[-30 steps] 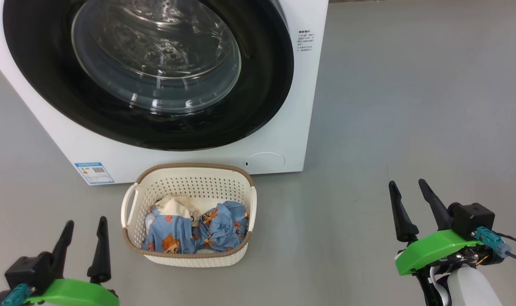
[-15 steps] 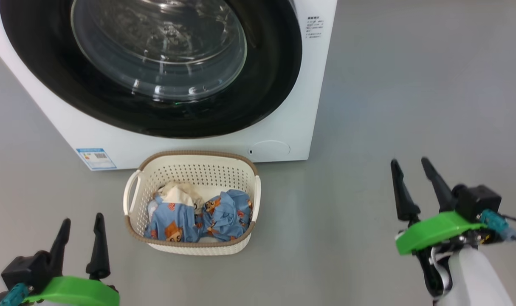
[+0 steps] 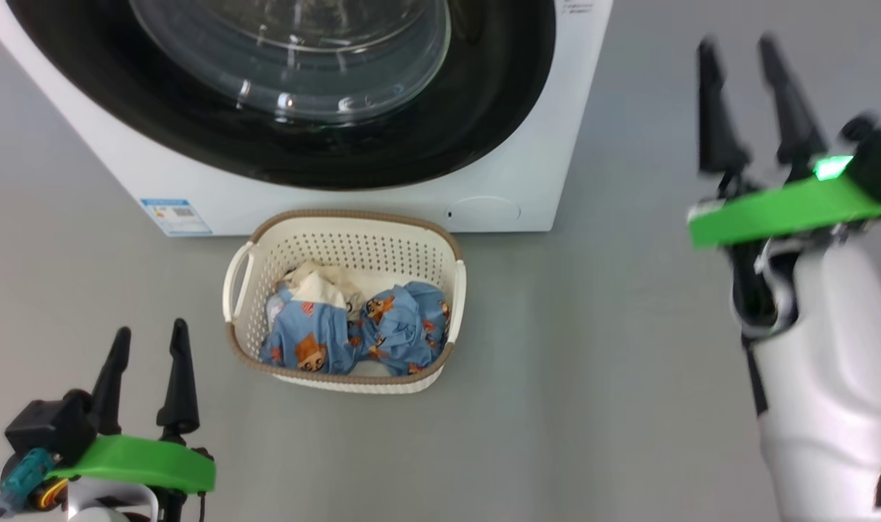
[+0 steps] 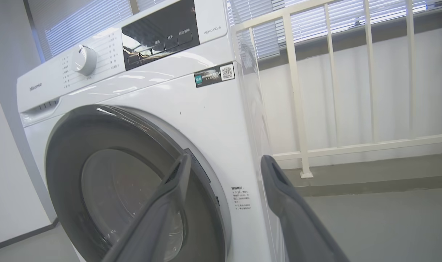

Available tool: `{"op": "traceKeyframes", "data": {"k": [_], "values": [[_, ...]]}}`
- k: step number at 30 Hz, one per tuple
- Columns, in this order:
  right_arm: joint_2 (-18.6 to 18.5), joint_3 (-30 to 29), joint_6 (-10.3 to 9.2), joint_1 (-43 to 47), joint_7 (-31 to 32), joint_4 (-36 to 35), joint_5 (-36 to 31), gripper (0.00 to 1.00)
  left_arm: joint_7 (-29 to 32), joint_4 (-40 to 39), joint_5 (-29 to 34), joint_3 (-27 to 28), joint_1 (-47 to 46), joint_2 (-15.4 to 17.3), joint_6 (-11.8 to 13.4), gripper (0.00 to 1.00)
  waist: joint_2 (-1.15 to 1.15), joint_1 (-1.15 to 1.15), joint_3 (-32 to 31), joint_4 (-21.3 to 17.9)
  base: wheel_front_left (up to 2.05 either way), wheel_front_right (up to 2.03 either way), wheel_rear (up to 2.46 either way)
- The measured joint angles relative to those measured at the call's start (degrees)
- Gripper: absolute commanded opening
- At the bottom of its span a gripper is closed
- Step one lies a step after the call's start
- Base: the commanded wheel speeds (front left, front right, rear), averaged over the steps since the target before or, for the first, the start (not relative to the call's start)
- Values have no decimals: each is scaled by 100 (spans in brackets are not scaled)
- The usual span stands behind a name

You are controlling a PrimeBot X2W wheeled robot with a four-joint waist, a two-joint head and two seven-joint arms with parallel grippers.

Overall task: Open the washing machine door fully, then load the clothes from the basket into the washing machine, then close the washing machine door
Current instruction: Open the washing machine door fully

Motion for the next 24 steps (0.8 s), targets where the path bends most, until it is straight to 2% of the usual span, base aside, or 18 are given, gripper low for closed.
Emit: {"op": "traceKeyframes", "data": {"k": [2, 3, 5, 6, 10, 11, 12, 14, 18, 24], "values": [[-4, -94, 0, -327, 0, 12, 500, 100, 0, 2, 40, 19, -43, -10, -34, 100, 0, 0, 74, 52, 0, 0, 0], [-2, -207, 0, -495, 4, 58, 834, 82, 0, 8, 54, 23, -76, -19, -63, 100, 0, 0, 110, 80, 0, 0, 0], [-18, -493, 0, -839, 3, 219, 1547, 13, 0, 16, 75, 29, -141, -35, -88, 100, 0, 0, 180, 145, 0, 0, 0], [-26, -628, 0, -998, 3, 350, 1815, 0, 0, 27, 104, 27, -176, -49, -126, 100, 0, 0, 214, 179, 0, 0, 0], [-25, -1148, 0, -1513, 26, 1091, 3162, 0, 0, 77, 142, -8, -321, -174, -185, 100, 0, 0, 346, 325, 0, 0, 0], [-25, -1148, 0, -1513, 26, 1091, 3162, 0, 0, 77, 142, -8, -321, -174, -185, 100, 0, 0, 346, 325, 0, 0, 0], [-32, -1374, 0, -1738, 102, 1518, 3720, 0, 0, 97, 144, -30, -364, -189, -222, 100, 0, 0, 409, 391, 0, 0, 0], [-42, -1530, 0, -1980, 257, 1976, 4257, 0, 0, 131, 151, -37, -379, -199, -227, 100, 0, 0, 470, 452, 0, 0, 0], [-43, -1663, 0, -2358, 558, 2594, 4671, 0, 0, 171, 153, -55, -455, -209, -234, 100, 0, 0, 573, 522, 0, 0, 0], [-68, -1856, 0, -3253, 1070, 3522, 4826, 0, 0, 209, 158, -118, -607, -318, -276, 100, 0, 0, 785, 642, 0, 0, 0]]}}
